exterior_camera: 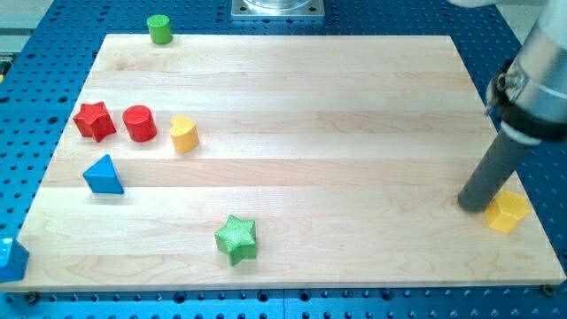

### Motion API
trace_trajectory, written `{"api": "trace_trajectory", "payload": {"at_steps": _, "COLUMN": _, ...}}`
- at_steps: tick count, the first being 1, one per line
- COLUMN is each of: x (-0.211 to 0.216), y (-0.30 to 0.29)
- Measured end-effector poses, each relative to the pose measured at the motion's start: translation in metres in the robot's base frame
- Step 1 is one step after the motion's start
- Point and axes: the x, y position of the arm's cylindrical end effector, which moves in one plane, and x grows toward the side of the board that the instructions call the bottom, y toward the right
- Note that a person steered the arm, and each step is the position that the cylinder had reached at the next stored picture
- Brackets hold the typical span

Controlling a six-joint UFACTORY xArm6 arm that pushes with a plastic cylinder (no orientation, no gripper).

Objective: Keep hexagon at bottom right to heart

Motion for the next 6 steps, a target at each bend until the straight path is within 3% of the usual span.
{"api": "trace_trajectory", "payload": {"at_steps": 2, "x": -0.046, "y": -0.076}}
{"api": "trace_trajectory", "payload": {"at_steps": 3, "x": -0.05, "y": 0.042}}
{"api": "trace_trajectory", "payload": {"at_steps": 4, "x": -0.029, "y": 0.107}}
{"api": "trace_trajectory", "payload": {"at_steps": 5, "x": 0.034, "y": 0.047}}
{"api": "trace_trajectory", "payload": {"at_steps": 6, "x": 0.057, "y": 0.009}}
